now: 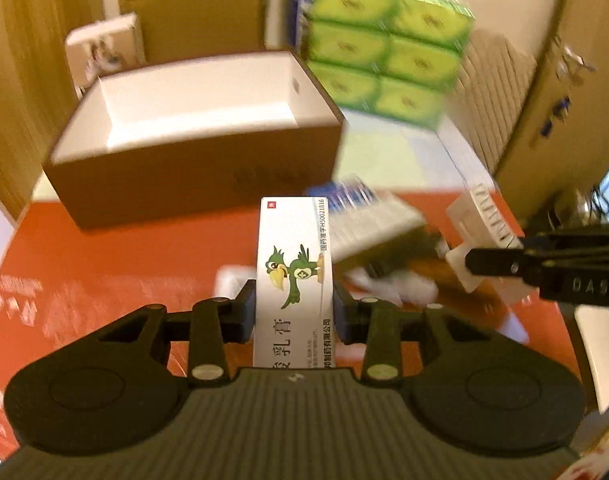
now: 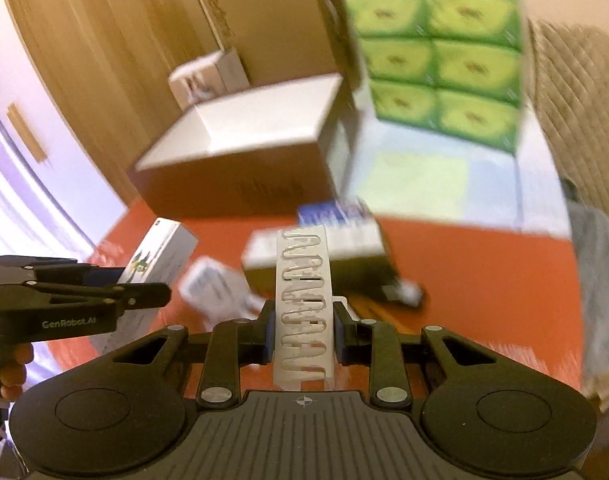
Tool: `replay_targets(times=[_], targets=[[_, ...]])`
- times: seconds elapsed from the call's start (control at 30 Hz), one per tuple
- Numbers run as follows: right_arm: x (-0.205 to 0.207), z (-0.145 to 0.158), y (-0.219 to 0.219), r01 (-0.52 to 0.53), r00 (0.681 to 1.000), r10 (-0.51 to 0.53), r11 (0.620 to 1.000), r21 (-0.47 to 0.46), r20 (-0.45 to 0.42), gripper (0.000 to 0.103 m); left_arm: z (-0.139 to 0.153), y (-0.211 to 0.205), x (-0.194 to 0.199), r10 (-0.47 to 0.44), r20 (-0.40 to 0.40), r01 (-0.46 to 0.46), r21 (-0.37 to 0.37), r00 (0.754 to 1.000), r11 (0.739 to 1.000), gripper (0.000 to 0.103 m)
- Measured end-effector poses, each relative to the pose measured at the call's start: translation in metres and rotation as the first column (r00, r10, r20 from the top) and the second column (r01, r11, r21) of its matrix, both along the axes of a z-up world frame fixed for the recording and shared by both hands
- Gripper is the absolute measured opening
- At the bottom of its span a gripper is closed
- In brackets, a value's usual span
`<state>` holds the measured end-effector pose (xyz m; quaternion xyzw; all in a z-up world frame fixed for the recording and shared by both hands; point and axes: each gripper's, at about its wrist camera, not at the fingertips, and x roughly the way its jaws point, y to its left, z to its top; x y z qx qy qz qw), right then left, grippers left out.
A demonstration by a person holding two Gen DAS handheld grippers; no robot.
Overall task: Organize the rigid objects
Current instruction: 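Carry the medicine box and blister strip into the brown box and release both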
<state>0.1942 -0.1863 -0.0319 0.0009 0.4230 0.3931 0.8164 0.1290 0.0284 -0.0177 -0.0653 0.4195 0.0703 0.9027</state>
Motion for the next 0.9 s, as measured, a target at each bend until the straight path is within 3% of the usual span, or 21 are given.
replay_targets(times=[0.2, 0.43, 0.67, 0.9], targets=[[0.042, 0.024, 0.067, -0.006, 0.999, 0.003, 0.998, 0.065, 0.041, 0.025, 0.03, 0.064, 0.05, 0.047, 0.064, -0.048, 0.006, 0.997, 0.999, 0.033], [0.092, 0.039, 0.151, 0.01, 0.997, -0.017, 0.996, 0.093, 0.075, 0.025, 0.04, 0.127, 0.116, 0.089, 0.081, -0.09, 0.002, 0.993, 0.996, 0.033], [0.143, 0.015, 0.215, 0.046, 0.997, -0.048, 0.998, 0.037, 0.056, 0.025, 0.017, 0.18, 0.167, 0.143, 0.042, -0.141, -0.045, 0.989, 0.989, 0.033], [0.173, -0.024, 0.247, 0.073, 0.997, -0.074, 0.996, -0.045, -0.019, 0.025, -0.024, 0.2, 0.201, 0.134, -0.045, -0.137, -0.075, 0.99, 0.988, 0.033]])
